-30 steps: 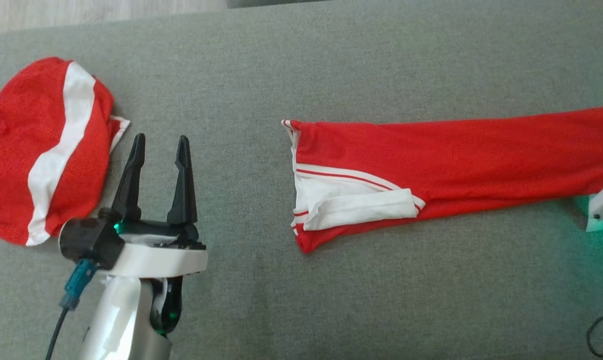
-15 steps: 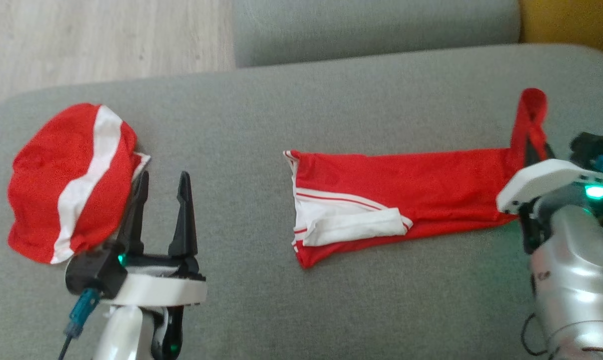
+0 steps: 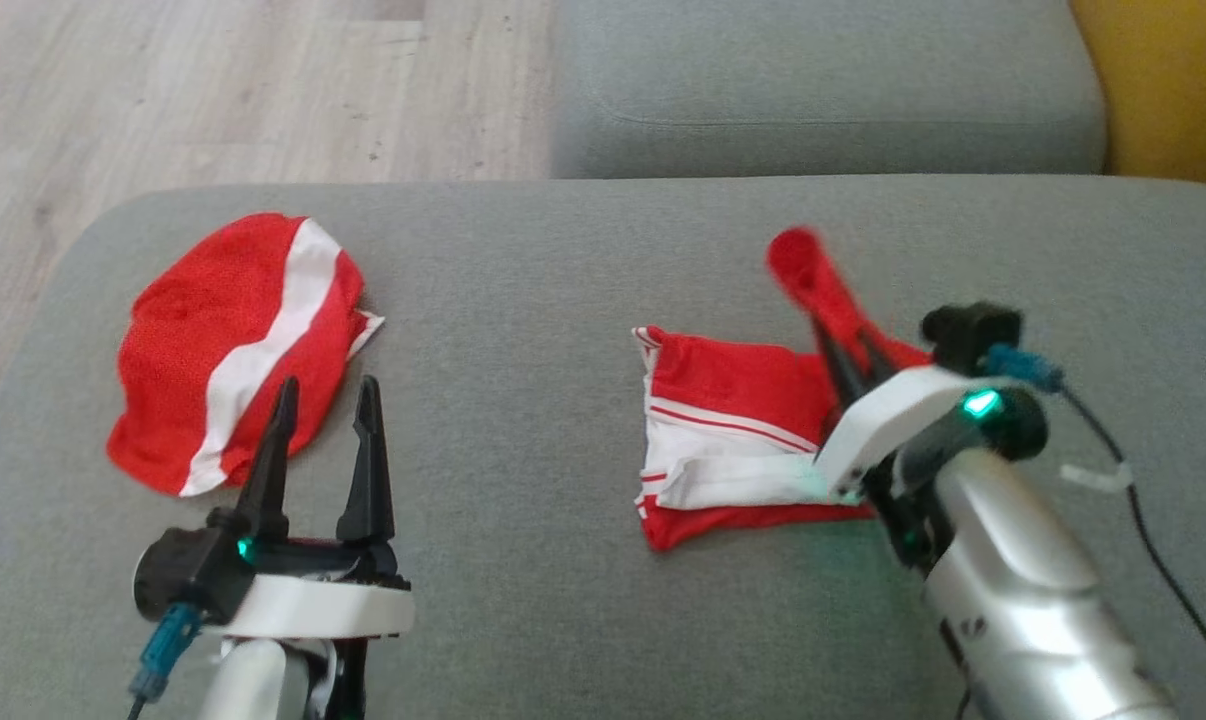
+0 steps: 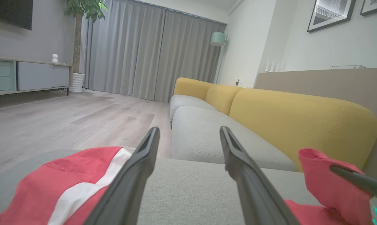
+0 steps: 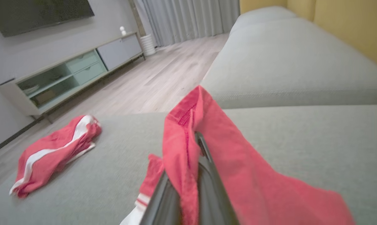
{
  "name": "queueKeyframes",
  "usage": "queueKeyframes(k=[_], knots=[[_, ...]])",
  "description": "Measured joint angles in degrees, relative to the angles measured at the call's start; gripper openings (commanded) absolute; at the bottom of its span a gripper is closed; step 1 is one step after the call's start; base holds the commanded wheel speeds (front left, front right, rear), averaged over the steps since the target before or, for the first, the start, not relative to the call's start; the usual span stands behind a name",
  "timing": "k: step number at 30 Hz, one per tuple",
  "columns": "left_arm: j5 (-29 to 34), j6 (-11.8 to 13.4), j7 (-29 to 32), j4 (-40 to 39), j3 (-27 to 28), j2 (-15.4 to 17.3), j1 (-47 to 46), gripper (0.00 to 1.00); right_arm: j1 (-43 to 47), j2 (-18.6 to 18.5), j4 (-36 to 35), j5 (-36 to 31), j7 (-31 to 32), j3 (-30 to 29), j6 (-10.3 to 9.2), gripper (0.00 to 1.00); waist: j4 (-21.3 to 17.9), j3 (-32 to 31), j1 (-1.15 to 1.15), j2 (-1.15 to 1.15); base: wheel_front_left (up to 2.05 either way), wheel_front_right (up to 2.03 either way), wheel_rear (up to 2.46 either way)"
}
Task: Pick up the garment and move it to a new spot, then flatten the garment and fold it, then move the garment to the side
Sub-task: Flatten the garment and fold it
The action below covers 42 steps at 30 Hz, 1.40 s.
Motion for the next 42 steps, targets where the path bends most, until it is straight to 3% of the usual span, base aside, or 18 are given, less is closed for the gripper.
queueKeyframes(k=[12, 13, 14, 18, 22, 28, 35, 42], knots=[[-0.5, 0.0, 0.0, 0.2, -0.8, 0.0, 0.0, 1.0, 3.2, 0.0, 1.1, 7.7, 0.2, 10.3, 0.0, 0.0, 4.6, 1.5, 0.01, 0.0, 0.0, 0.0, 0.0], [-0.5, 0.0, 0.0, 0.3, -0.9, 0.0, 0.0, 1.0, 3.2, 0.0, 1.6, 8.6, 0.2, 11.0, 0.0, 0.32, 4.8, 1.7, 0.01, 0.0, 0.0, 0.0, 0.0], [-0.6, 0.0, 0.0, 0.3, -0.8, 0.0, 0.0, 1.0, 3.2, 0.0, 2.3, 9.0, -0.3, 12.1, 0.0, 1.0, 5.0, 2.0, 0.01, 0.0, 0.0, 0.0, 0.0], [-0.6, 0.0, 0.0, 0.4, -0.8, 0.0, 0.0, 1.0, 3.2, -0.1, 2.3, 11.3, -1.7, 17.8, 0.0, 1.0, 5.2, 2.5, 0.01, 0.0, 0.0, 0.0, 0.0], [-0.6, 0.0, 0.0, 0.6, -0.6, 0.0, 0.0, 1.0, 3.3, 0.1, -2.1, 17.2, -1.7, 24.7, 0.0, 1.0, 4.4, 2.4, 0.01, 0.0, 0.0, 0.0, 0.0], [-0.6, 0.0, 0.0, 0.4, -0.2, 0.0, -0.1, 1.0, 1.1, 0.1, -1.7, 19.3, -5.7, 25.4, 0.0, 1.0, 2.1, 2.1, 0.01, 0.0, 0.0, 0.0, 0.0], [-0.6, 0.0, 0.0, -1.4, -0.1, 0.0, -0.1, 1.0, -5.3, -0.4, 3.5, 10.8, -8.5, 16.2, 0.0, 1.0, -1.5, 1.6, 0.01, 0.0, 0.0, 0.0, 0.0], [-0.6, 0.0, 0.0, -2.7, -0.5, -0.1, -0.1, 1.0, -2.9, -8.6, -0.9, -0.9, -8.9, 1.9, 0.0, 1.0, -4.7, 1.5, 0.01, 0.0, 0.0, 0.0, 0.0]])
